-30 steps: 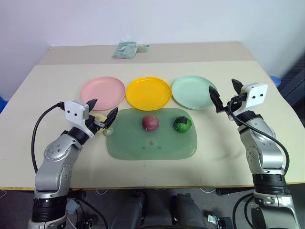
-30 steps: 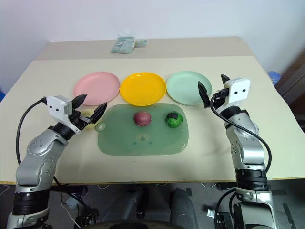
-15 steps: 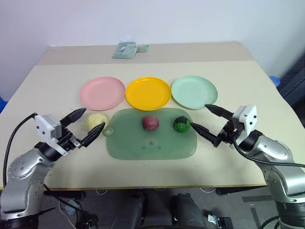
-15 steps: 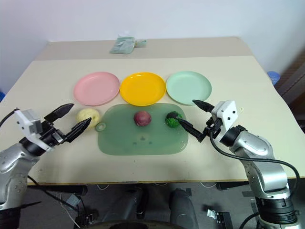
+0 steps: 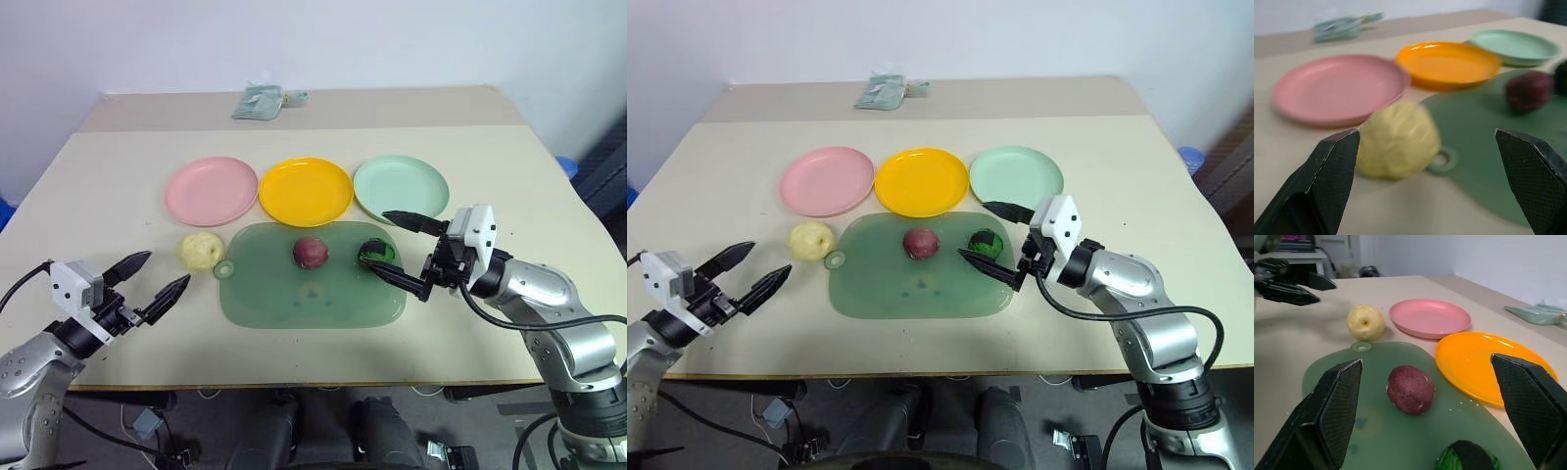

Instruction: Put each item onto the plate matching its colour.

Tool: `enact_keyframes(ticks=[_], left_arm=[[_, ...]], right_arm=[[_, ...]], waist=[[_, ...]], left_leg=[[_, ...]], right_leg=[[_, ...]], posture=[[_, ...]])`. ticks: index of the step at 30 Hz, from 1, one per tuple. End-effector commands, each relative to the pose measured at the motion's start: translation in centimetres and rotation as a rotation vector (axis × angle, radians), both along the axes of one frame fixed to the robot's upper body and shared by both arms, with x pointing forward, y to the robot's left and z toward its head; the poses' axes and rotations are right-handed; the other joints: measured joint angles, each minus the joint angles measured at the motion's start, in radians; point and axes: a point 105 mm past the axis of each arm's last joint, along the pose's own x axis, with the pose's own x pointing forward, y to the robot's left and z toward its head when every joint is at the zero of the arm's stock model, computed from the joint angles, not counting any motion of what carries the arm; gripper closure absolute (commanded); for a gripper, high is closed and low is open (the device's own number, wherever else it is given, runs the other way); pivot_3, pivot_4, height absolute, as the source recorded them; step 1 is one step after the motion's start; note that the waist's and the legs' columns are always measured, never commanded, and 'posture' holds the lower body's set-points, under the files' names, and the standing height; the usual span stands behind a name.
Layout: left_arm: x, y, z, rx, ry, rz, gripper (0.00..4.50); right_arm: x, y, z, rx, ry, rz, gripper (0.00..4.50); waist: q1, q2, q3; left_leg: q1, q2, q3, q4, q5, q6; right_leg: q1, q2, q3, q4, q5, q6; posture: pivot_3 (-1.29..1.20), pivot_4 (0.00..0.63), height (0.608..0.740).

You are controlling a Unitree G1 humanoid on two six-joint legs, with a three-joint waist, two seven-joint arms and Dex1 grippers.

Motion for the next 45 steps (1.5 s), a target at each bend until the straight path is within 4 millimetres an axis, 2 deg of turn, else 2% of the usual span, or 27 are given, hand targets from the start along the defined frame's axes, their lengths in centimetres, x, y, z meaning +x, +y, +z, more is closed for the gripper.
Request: enact_keyframes(ticks=[1,5,13,22,31,41,44,45], left_arm=[[0.2,-0.2,1.3,-0.022,-0.042,0.084,0.00],[0.8,-0.7,1.3,-0.058,-0.033,0.167,0.00],[2.0,-1.2,1.6,-0.011,-0.030,0.243,0.00],[3.9,-0.4,1.5,0.072,0.001,0.393,0.00],[5.9,-2.9,0.9,0.070,0.037,0.316,0.00],[5.9,-3.5,-1.5,0.100,0.133,0.301,0.00],[5.9,-3.4,-1.9,0.092,0.145,0.302,0.81],[5.9,-3.4,-2.0,0.094,0.147,0.302,1.23]], right_arm=[[-0.1,0.8,0.8,-0.002,-0.033,0.058,0.21],[0.1,1.3,0.9,-0.019,-0.044,0.107,0.21],[1.6,2.2,1.5,-0.043,-0.120,0.105,0.21],[2.1,2.2,1.6,-0.047,-0.145,0.076,0.21],[2.0,1.8,1.8,-0.047,-0.159,0.044,0.21],[1.6,1.4,1.8,-0.049,-0.157,0.021,0.21],[1.6,1.4,1.8,-0.048,-0.155,0.015,0.17],[1.6,1.4,1.7,-0.047,-0.154,0.013,0.17]], waist=[[0.000,0.000,0.000],[0.000,0.000,0.000],[0.000,0.000,0.000],[0.001,0.000,0.000],[0.000,0.000,0.000],[0.000,0.000,0.000],[0.000,0.000,0.000],[0.000,0.000,0.000]], left_leg=[[0.000,0.000,0.000,0.000,0.000,0.000],[0.000,0.000,0.000,0.000,0.000,0.000],[0.000,0.000,0.000,0.000,0.000,0.000],[0.000,0.000,0.000,0.000,0.000,0.000],[0.000,-0.001,0.000,0.000,0.000,-0.001],[0.000,0.000,0.000,0.000,0.000,-0.001],[0.000,0.000,0.000,0.000,0.000,-0.001],[0.000,0.000,0.000,0.000,0.000,-0.001]], right_leg=[[0.000,0.000,0.000,0.000,0.000,0.000],[0.000,0.000,0.000,0.000,0.001,0.002],[0.000,0.000,0.000,0.000,0.002,0.003],[-0.001,0.000,0.000,0.001,0.002,0.003],[-0.001,0.000,0.000,0.001,0.002,0.003],[-0.001,0.000,0.000,0.001,0.002,0.003],[-0.001,0.000,0.000,0.001,0.002,0.003],[-0.001,0.000,0.000,0.001,0.002,0.003]], posture=[[0.00,0.150,0.740],[0.00,0.150,0.740],[0.00,0.150,0.740],[0.00,0.150,0.740],[0.00,0.150,0.740],[0.00,0.150,0.740],[0.00,0.150,0.740],[0.00,0.150,0.740]])
